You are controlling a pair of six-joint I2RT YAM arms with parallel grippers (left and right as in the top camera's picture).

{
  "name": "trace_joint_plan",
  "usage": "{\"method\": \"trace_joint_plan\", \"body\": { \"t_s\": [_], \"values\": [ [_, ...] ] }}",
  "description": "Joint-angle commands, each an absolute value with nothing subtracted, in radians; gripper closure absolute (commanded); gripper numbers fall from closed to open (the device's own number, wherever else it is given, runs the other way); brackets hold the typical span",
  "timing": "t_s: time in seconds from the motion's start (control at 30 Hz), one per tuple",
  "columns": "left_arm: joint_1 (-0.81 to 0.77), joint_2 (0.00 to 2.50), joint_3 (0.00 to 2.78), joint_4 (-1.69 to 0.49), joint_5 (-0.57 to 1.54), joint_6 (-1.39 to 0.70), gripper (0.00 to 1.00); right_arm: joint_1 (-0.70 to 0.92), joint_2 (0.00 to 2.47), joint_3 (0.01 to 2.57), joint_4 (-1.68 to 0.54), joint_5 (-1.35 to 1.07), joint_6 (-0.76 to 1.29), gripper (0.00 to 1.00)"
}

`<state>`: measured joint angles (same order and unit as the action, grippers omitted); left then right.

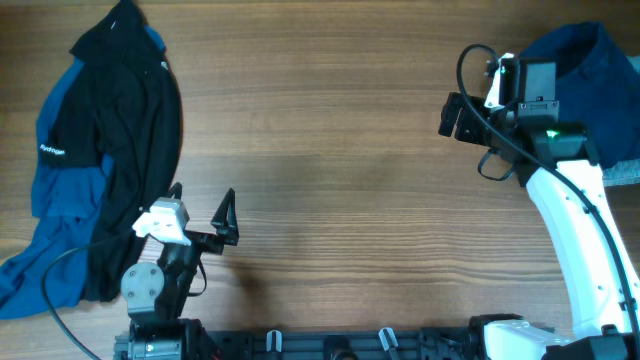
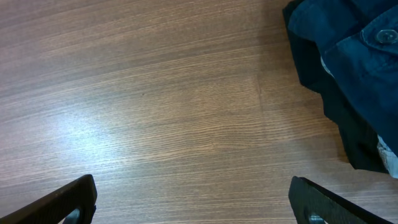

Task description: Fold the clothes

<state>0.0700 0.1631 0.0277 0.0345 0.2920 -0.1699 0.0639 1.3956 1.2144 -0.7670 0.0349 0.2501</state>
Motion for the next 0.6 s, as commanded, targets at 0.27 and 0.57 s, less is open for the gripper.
{"method": "trace_joint_plan", "body": {
  "t_s": [0.27, 0.57],
  "values": [
    [0.065, 0.071, 0.006, -0.062, 0.192, -0.163, 0.00, 0.067, 1.405, 1.236, -0.767, 0.052, 0.265, 0.00],
    [0.064, 0.002, 0.006, -0.058, 0.196, -0.164, 0.00, 0.067, 1.405, 1.236, -0.767, 0.052, 0.265, 0.00]
  ]
}}
